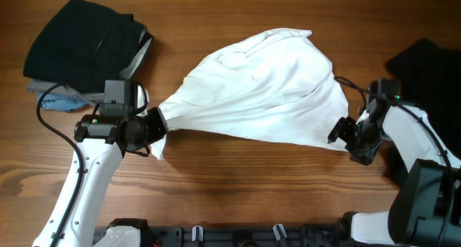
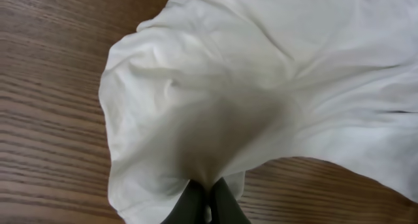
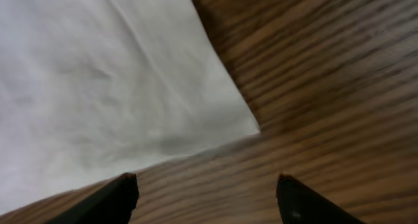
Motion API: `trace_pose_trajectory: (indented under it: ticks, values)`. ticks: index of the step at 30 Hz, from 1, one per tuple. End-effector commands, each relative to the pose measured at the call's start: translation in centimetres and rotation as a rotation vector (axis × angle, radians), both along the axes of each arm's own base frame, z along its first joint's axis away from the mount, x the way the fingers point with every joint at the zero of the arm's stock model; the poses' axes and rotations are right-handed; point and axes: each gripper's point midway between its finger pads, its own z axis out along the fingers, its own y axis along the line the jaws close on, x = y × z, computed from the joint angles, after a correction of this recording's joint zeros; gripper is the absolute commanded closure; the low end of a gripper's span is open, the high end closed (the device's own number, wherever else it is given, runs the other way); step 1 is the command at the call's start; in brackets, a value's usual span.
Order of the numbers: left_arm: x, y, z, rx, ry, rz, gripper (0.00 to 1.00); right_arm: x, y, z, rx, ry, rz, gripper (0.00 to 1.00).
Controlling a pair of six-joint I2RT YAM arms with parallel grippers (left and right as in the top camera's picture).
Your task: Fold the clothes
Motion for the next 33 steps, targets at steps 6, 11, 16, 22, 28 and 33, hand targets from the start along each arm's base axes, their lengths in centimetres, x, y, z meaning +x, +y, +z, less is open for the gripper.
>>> trace_pose_trajectory:
  ticks: [6,11,16,22,28,33]
  values:
    - [0.3,0.8,0.5,0.039,-0.028,0.001,0.96,1.0,0.1,-1.5,-0.004,-0.090,-0.034,0.37]
    - [0.3,0.8,0.5,0.039,-0.028,0.001,0.96,2.7,0.2,-1.6,0.006,-0.168,-0.027,0.47]
    - [0.3,0.8,0.5,0.039,-0.028,0.001,0.96,4.3,0.3,-1.3,0.017,-0.248,0.054,0.86]
    - [0.4,0.8,0.5,0.039,-0.029,0.001,0.96,5.5,1.1,0.6,0.063,-0.296,0.131,0.94]
    - [0.7,0.9,0.6,0.052,-0.047,-0.006,0.96,6.0,0.9,2.7,0.055,-0.310,0.109,0.46]
    - [0.8,0.9,0.7,0.051,-0.050,-0.006,0.96,4.6,1.1,2.0,0.064,-0.260,0.093,0.31]
